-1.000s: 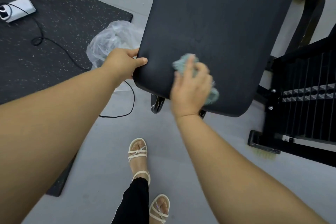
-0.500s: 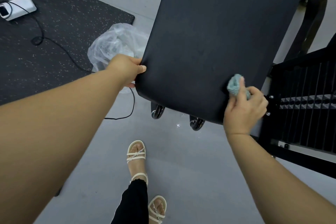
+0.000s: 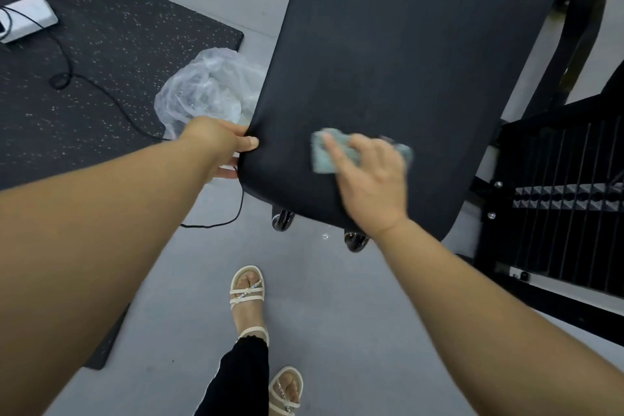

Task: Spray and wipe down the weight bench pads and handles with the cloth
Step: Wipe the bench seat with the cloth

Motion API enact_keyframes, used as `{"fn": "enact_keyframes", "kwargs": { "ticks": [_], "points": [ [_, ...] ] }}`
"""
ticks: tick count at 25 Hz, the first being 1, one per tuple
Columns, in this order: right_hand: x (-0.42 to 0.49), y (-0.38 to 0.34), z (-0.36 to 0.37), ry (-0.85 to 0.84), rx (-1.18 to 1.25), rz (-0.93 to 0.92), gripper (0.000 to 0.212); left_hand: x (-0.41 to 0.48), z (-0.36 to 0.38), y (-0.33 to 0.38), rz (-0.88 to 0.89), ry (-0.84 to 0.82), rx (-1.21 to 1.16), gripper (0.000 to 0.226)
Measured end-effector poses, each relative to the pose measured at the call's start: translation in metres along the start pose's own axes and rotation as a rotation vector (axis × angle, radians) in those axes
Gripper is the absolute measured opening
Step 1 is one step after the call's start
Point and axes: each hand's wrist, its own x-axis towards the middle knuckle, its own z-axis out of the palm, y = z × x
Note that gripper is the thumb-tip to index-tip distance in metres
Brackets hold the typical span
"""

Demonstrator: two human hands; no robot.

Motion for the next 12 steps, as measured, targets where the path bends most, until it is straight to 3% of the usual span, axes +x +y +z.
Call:
{"fn": "enact_keyframes", "kwargs": {
  "ticks": [3,5,7,9,12],
  "points": [
    [-0.026,0.040,-0.022,0.001,-0.107,0.477,0.048,-0.002,0.003,0.003,-0.017,0.025,-0.025,0.030],
    [-0.011,0.018,-0.017,0.025,-0.154,0.886,0.048,0.000,0.002,0.004,-0.024,0.058,-0.032,0.029],
    [0.025,-0.019,-0.004,0.051,-0.097,1.099,0.049,-0.001,0.002,0.003,-0.040,0.070,-0.028,0.028],
    [0.057,-0.056,0.006,0.050,-0.051,1.035,0.051,0.000,0.002,0.001,-0.031,0.066,-0.023,0.029],
    [0.067,-0.093,0.015,-0.011,0.034,0.563,0.050,0.001,-0.001,0.001,-0.022,0.013,-0.035,0.028]
  ]
}}
